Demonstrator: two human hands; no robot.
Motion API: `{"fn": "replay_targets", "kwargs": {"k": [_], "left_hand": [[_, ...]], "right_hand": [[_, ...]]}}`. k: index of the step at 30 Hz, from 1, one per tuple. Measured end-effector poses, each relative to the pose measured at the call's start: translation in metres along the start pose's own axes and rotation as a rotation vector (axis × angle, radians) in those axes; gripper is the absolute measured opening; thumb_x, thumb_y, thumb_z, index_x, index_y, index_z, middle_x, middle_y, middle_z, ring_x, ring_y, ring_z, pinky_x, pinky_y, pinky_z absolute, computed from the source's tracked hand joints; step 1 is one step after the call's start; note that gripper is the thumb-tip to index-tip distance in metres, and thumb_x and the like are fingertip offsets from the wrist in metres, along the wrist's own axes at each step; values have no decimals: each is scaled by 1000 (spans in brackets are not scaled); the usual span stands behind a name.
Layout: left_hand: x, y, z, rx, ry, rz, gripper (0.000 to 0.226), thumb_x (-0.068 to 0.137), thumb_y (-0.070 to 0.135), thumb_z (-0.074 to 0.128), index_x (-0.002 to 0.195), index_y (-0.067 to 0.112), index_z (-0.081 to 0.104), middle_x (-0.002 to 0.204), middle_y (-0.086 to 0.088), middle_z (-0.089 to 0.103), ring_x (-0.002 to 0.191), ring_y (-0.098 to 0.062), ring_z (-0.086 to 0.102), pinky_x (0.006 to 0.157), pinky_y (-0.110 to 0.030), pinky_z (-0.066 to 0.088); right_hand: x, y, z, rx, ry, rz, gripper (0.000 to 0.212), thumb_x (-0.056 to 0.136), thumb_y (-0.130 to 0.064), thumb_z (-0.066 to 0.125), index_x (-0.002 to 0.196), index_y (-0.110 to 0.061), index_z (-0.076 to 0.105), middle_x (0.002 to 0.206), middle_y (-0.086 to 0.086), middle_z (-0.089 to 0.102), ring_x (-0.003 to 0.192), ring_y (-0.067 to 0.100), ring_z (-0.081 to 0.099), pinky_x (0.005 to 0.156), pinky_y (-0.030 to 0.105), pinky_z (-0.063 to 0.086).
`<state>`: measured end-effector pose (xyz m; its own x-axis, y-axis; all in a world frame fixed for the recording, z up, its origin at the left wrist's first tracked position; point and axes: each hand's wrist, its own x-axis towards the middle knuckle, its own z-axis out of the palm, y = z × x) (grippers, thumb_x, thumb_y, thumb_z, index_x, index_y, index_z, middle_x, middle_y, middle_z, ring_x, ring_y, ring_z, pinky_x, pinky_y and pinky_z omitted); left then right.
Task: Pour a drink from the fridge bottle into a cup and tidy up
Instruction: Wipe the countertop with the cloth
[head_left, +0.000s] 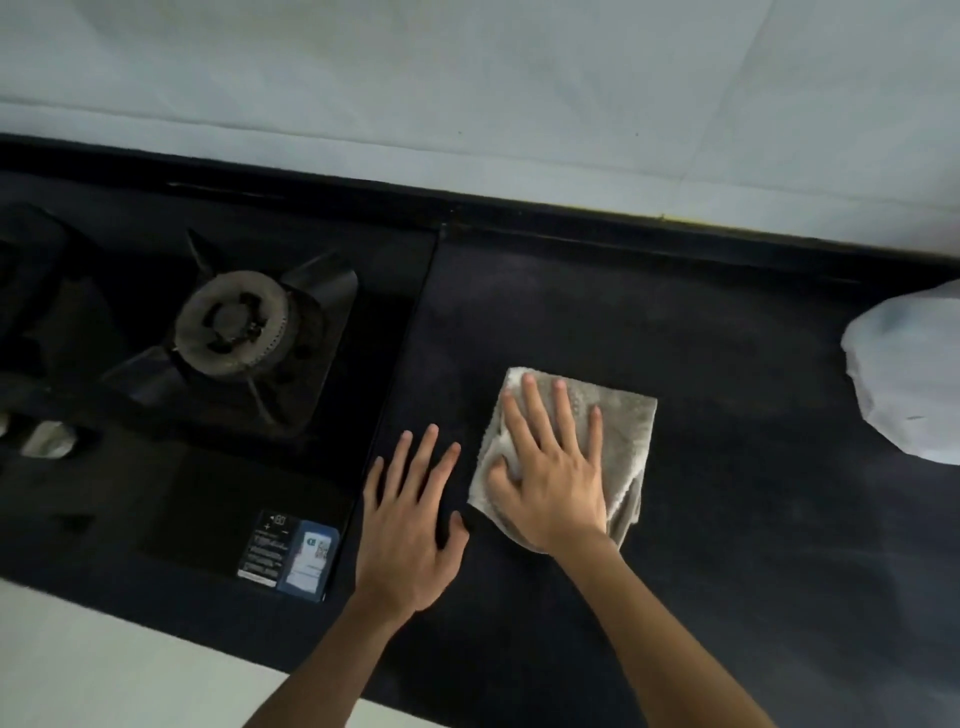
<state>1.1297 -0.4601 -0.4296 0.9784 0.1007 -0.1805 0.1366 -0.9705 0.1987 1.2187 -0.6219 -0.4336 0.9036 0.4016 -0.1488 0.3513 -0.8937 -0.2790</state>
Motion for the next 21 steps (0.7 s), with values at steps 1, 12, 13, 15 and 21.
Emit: {"fn": "replay_targets", "kwargs": {"k": [1, 12, 13, 15, 21], "left_hand": [[1, 0, 0, -5, -1, -3, 72, 86, 39, 43, 155, 28, 28, 168, 4, 7, 155, -19, 2, 122, -52, 16], [2, 1, -2, -44, 1, -13, 74, 83, 35, 49, 154, 28, 32, 167, 5, 11, 155, -19, 6, 122, -50, 16], [2, 1, -2, -39, -4, -16, 74, 83, 36, 49, 154, 28, 31, 167, 5, 11, 155, -19, 5, 122, -50, 16], [2, 1, -2, -46, -9, -22, 75, 83, 36, 49, 155, 29, 30, 167, 6, 10, 155, -18, 4, 122, -50, 16], [2, 0, -1, -56, 19, -12, 75, 83, 36, 49, 155, 29, 29, 167, 7, 10, 155, -18, 6, 121, -47, 13]], "right_hand": [[12, -2, 0, -2, 0, 4, 72, 94, -52, 26, 158, -26, 3, 166, -4, -10, 151, 23, -19, 119, 60, -6], [172, -32, -12, -95, -18, -192, 74, 94, -54, 16, 158, -20, 5, 166, 2, -4, 151, 30, -13, 116, 65, -5], [181, -34, -13, -93, -15, -185, 74, 94, -54, 16, 158, -20, 4, 166, 2, -5, 151, 30, -14, 116, 65, -6], [196, -40, -14, -85, -11, -165, 74, 94, -53, 16, 158, -19, 3, 166, 2, -5, 151, 31, -14, 116, 65, -6], [218, -49, -19, -88, -16, -138, 74, 94, -52, 16, 158, -18, 2, 166, 3, -6, 151, 31, -14, 115, 67, -5]]}}
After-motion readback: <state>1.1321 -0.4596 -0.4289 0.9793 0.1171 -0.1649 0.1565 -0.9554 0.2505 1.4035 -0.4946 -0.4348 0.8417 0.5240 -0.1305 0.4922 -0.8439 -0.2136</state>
